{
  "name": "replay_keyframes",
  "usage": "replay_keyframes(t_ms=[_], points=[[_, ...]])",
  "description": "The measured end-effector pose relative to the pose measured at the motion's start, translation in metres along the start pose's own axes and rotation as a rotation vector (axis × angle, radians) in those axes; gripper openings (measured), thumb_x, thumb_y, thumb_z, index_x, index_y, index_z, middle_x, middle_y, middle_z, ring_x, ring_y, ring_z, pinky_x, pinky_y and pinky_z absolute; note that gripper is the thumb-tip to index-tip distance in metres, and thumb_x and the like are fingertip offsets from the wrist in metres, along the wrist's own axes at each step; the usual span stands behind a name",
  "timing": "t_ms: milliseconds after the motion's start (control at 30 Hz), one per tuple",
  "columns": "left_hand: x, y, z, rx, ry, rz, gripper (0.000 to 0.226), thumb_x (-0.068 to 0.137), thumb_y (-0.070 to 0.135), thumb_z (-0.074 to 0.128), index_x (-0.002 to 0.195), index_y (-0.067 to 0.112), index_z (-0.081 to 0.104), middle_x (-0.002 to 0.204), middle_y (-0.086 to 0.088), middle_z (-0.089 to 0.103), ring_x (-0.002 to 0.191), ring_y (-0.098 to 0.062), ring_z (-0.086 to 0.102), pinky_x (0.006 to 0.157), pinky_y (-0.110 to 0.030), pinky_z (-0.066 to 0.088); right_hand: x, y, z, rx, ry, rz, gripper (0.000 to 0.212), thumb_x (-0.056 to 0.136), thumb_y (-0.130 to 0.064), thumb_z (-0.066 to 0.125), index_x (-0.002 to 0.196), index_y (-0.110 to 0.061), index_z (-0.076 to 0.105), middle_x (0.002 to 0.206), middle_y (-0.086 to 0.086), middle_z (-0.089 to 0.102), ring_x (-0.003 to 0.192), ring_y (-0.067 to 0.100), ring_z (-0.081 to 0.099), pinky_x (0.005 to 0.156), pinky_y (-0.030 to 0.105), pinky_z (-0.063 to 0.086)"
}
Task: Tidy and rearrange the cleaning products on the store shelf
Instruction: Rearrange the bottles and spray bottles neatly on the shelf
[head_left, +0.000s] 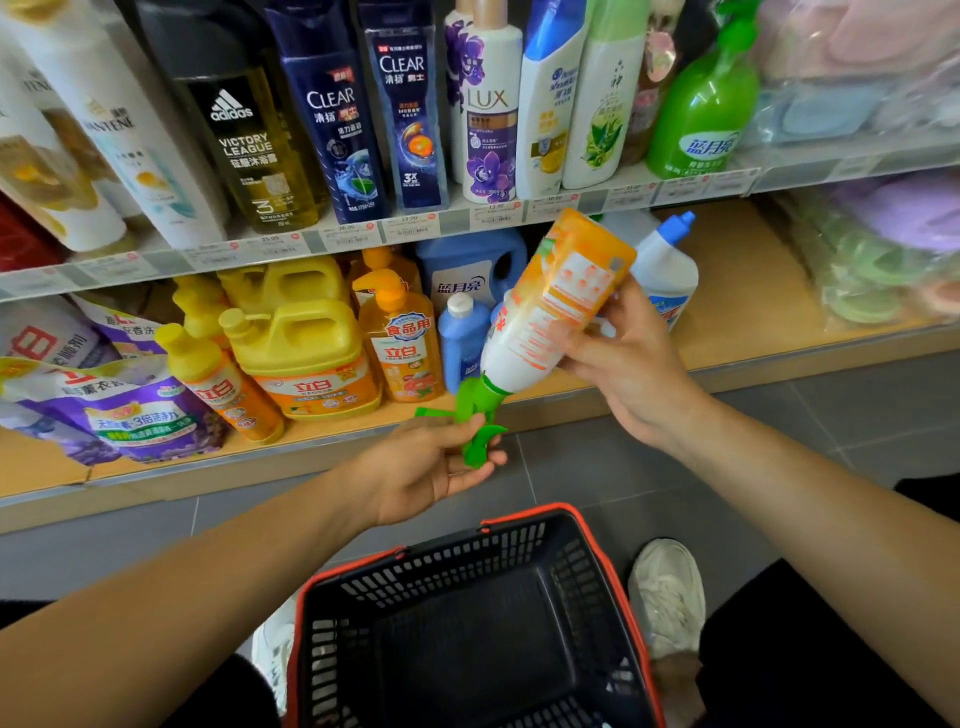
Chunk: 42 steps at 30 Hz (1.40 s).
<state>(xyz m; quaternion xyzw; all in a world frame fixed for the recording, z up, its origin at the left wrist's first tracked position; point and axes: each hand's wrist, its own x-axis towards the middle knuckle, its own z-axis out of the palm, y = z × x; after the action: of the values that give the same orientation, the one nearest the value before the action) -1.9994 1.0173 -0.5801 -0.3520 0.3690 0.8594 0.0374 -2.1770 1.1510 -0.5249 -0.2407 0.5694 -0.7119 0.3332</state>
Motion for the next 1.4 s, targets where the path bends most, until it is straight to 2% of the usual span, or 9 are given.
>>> replay_keyframes(t_ms=[100,333,533,633,833,933,1167,1267,1400], points=[[0.004,0.005,-0.007,0.028,0.071,0.114,0.040,0.077,0.019,0.071,0.114,0.006,0.064,0.110,-0.015,0.072,0.080,-0.021,0.075,0.073,-0.028,0.063,0.008,-0.007,-0.017,0.038,0.183,0.025,0.086,0.084,-0.004,0.076,0.151,-0.034,0.032,0.125,0.001,0.063,0.118,0.017,0.064,0.088,0.046,0.058],[0.010,0.029,-0.011,0.170,0.183,0.432,0.030,0.083,0.014,0.071,0.111,0.005,0.062,0.098,-0.015,0.075,0.075,-0.020,0.076,0.067,-0.024,0.062,0.017,0.013,-0.047,-0.104,0.273,0.306,0.035,0.088,0.002,0.068,0.122,-0.006,0.063,0.112,0.009,0.069,0.104,0.023,0.068,0.099,0.047,0.054],[0.017,0.051,-0.002,0.362,0.238,0.646,0.029,0.089,0.009,0.073,0.112,0.010,0.056,0.091,-0.008,0.078,0.077,-0.021,0.076,0.064,-0.028,0.061,0.021,0.040,-0.062,-0.430,0.244,0.586,0.045,0.083,-0.011,0.078,0.123,-0.006,0.058,0.117,0.014,0.068,0.104,0.029,0.067,0.089,0.041,0.057],[0.025,0.054,0.006,0.525,0.235,0.697,0.030,0.089,0.013,0.075,0.112,0.014,0.057,0.090,-0.004,0.078,0.077,-0.021,0.076,0.062,-0.028,0.060,0.027,0.046,-0.065,-0.705,0.247,0.510,0.043,0.080,-0.020,0.081,0.118,-0.006,0.065,0.114,0.011,0.069,0.106,0.029,0.065,0.091,0.043,0.055],[0.058,0.047,0.019,1.028,0.244,0.748,0.033,0.086,0.024,0.080,0.114,0.022,0.060,0.079,-0.003,0.075,0.065,-0.020,0.072,0.064,-0.038,0.060,0.065,0.037,-0.067,-0.733,0.263,0.222,0.031,0.081,-0.017,0.082,0.108,-0.009,0.071,0.103,0.008,0.072,0.098,0.020,0.066,0.089,0.032,0.052],[0.082,0.036,0.017,1.215,0.262,0.758,0.039,0.084,0.031,0.081,0.118,0.022,0.064,0.088,-0.002,0.074,0.076,-0.018,0.071,0.072,-0.039,0.056,0.090,0.037,-0.071,-0.786,0.243,0.175,0.036,0.082,-0.022,0.081,0.114,-0.011,0.068,0.102,0.005,0.071,0.095,0.018,0.066,0.086,0.033,0.052],[0.137,-0.003,-0.004,1.512,0.251,0.601,0.046,0.089,0.039,0.074,0.132,0.034,0.061,0.124,0.002,0.071,0.116,-0.022,0.063,0.089,-0.039,0.052,0.153,0.053,-0.062,-0.326,0.239,0.283,0.056,0.088,-0.009,0.073,0.137,-0.019,0.047,0.129,0.006,0.060,0.116,0.024,0.060,0.089,0.036,0.052],[0.152,-0.014,-0.016,1.591,0.280,0.568,0.046,0.089,0.042,0.072,0.133,0.036,0.061,0.128,0.004,0.069,0.118,-0.022,0.062,0.089,-0.038,0.051,0.171,0.066,-0.057,-0.160,0.222,0.312,0.052,0.088,-0.009,0.072,0.132,-0.027,0.048,0.135,0.003,0.060,0.121,0.024,0.058,0.097,0.039,0.047],[0.161,-0.014,-0.032,1.533,0.358,0.588,0.043,0.086,0.044,0.075,0.128,0.039,0.063,0.113,0.003,0.074,0.106,-0.022,0.067,0.083,-0.038,0.054,0.189,0.078,-0.053,0.037,0.268,0.264,0.045,0.092,-0.006,0.066,0.122,-0.031,0.046,0.120,0.005,0.064,0.103,0.021,0.063,0.101,0.042,0.044]])
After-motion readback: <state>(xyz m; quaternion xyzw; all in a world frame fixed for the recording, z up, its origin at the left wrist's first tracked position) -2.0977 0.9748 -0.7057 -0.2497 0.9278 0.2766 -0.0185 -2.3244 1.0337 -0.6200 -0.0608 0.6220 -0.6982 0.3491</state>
